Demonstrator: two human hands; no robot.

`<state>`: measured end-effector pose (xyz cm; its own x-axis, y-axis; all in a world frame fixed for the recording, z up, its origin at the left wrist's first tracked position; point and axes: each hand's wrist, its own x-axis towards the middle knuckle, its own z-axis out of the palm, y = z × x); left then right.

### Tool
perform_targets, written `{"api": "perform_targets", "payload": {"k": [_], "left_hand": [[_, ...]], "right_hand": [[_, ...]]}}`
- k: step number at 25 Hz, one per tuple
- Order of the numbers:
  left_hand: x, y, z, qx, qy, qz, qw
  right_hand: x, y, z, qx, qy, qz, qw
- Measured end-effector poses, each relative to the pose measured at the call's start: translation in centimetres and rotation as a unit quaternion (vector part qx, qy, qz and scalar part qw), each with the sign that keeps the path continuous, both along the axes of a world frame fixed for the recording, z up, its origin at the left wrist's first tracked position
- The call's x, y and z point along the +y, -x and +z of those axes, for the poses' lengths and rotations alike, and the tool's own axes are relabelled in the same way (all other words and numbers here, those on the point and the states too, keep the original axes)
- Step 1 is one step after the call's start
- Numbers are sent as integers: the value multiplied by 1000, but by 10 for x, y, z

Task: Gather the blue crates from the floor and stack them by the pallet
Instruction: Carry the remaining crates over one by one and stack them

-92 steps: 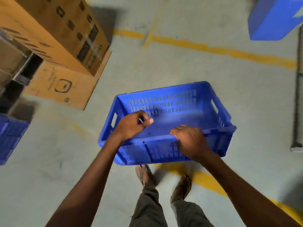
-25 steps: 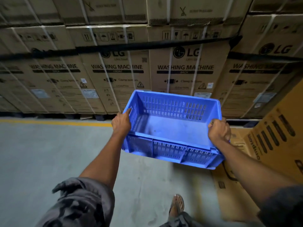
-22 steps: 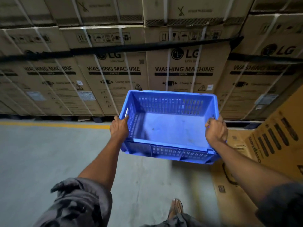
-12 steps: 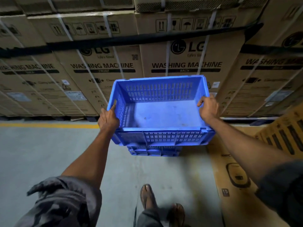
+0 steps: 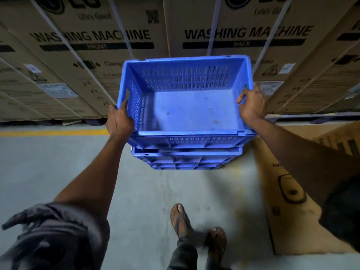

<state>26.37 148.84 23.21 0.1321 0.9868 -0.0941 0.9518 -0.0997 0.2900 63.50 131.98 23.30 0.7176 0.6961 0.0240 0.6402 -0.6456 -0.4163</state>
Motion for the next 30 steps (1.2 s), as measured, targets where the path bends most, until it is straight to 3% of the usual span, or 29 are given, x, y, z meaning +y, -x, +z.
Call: {"api": "perform_targets", "payload": {"k": [8, 12, 15, 19, 21, 24, 27, 30], "left_hand": [[-1, 11, -3, -24, -31, -7, 999], [-9, 12, -9, -28, -27, -12, 999], [-5, 9, -7, -29, -34, -17, 999], [9, 8, 1, -33, -6, -14, 999], [7, 11, 1, -32, 9, -32, 999], [-21, 13, 4, 21, -69, -122, 990], [-43, 5, 31, 65, -112, -311, 941], [-40, 1, 34, 80, -132, -344, 926]], "right_hand": [[-12, 13, 4, -23, 17, -42, 999], [-19, 9, 5, 13, 46, -12, 999], [-30, 18, 1, -10, 99, 125, 987], [-46, 71, 6, 8, 171, 324, 931], [-44, 80, 8, -70, 166, 383, 906], [-32, 79, 19, -133, 127, 394, 901], [-27, 64, 34, -122, 53, 357, 925], [-31, 55, 40, -106, 53, 357, 927]]}}
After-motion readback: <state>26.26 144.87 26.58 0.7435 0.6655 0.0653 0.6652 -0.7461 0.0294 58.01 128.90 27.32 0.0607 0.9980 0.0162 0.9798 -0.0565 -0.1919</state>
